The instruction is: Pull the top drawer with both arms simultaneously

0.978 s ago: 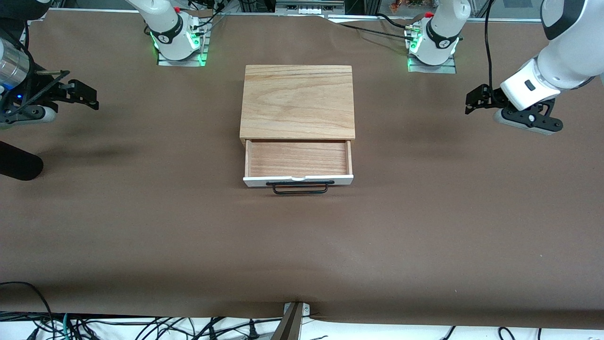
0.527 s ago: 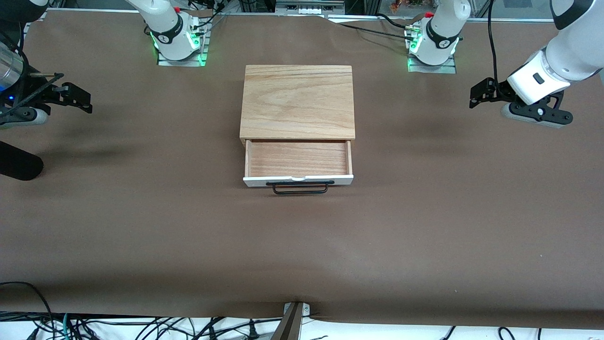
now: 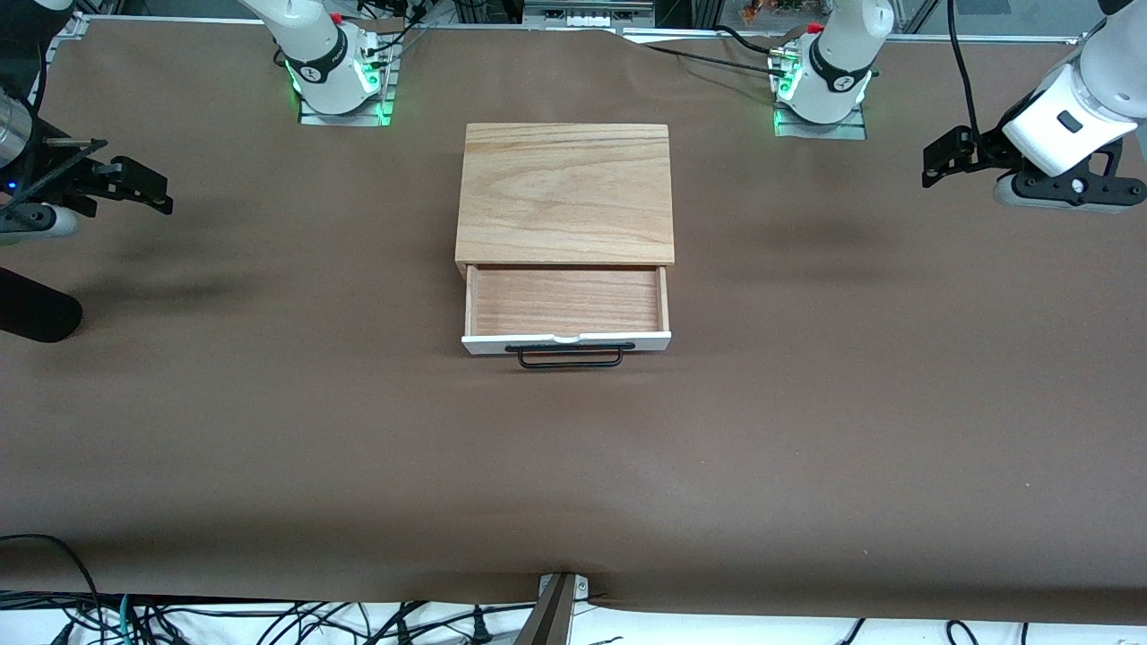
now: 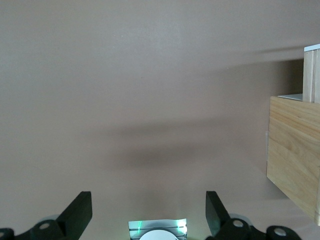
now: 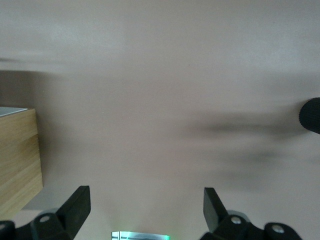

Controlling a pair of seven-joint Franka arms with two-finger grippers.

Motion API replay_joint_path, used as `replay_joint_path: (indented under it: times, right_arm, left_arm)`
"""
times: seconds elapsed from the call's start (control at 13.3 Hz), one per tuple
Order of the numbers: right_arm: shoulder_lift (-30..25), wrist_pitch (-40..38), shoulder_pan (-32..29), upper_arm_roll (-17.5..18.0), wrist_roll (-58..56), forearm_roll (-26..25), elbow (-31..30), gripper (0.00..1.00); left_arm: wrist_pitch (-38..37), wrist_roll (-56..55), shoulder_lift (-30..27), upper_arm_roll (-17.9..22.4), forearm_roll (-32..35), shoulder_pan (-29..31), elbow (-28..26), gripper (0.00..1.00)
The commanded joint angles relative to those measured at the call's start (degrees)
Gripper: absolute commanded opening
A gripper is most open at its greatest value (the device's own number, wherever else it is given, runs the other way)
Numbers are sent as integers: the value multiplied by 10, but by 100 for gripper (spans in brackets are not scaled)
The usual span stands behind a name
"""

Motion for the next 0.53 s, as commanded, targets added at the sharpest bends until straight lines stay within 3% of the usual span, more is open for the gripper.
replay_joint_path:
  times: [0.0,0.45]
  right_arm:
    - [-2,-1,-4,2,-3,6,5,100]
    - [-1,-2,-4,2,-3,8,5,100]
  left_arm:
    - [-11,-8,-1,-10,17,10,8,100]
    - [-10,-10,-1,-10,17,11,8,100]
